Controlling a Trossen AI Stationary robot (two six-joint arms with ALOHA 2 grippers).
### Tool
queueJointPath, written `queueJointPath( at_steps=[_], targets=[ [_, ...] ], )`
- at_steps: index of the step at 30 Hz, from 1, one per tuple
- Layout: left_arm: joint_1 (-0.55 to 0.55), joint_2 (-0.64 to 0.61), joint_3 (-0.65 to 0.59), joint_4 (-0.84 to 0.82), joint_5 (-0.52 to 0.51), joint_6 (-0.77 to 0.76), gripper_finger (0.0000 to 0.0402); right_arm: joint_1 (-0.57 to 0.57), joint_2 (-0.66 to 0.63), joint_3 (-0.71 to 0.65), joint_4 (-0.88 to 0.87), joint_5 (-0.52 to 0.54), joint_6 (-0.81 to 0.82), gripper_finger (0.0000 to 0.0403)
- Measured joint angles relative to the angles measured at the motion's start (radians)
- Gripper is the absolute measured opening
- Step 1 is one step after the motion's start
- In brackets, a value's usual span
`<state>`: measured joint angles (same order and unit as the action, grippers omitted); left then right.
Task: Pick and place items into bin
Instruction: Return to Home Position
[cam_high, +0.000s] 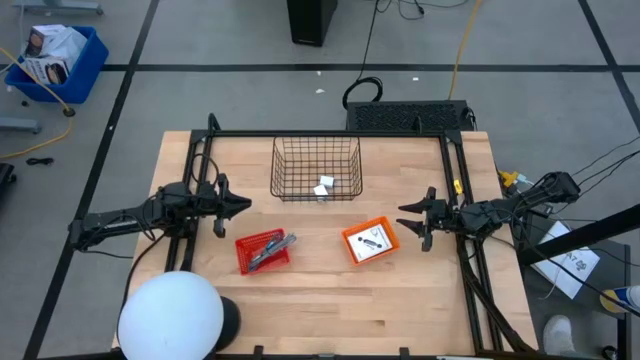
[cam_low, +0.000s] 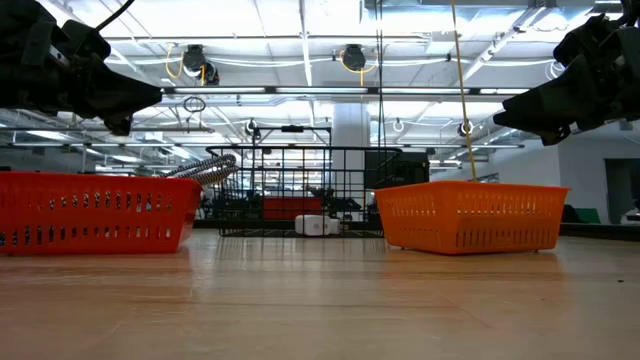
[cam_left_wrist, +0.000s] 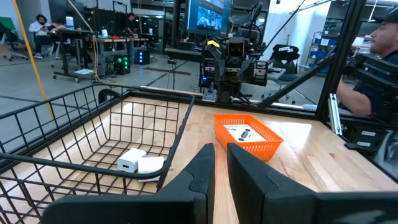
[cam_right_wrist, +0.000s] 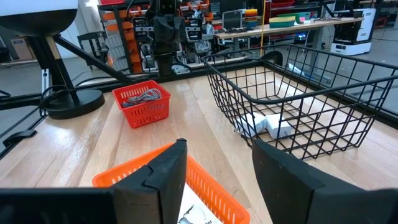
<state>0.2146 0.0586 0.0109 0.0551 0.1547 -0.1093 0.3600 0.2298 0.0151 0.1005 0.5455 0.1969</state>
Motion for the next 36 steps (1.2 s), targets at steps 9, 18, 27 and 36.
queueJointPath(
  at_steps=[9,18,27,36],
  targets=[
    [0.0,0.0,0.0,0.0,0.0,0.0,0.0047,0.0,0.0,0.0,0.0,0.0,0.0,0.0175],
    [0.0,0.0,0.0,0.0,0.0,0.0,0.0047,0.0,0.0,0.0,0.0,0.0,0.0,0.0175],
    [0.0,0.0,0.0,0.0,0.0,0.0,0.0047,0.0,0.0,0.0,0.0,0.0,0.0,0.0172],
    [0.0,0.0,0.0,0.0,0.0,0.0,0.0047,0.0,0.0,0.0,0.0,0.0,0.0,0.0177]
  ],
)
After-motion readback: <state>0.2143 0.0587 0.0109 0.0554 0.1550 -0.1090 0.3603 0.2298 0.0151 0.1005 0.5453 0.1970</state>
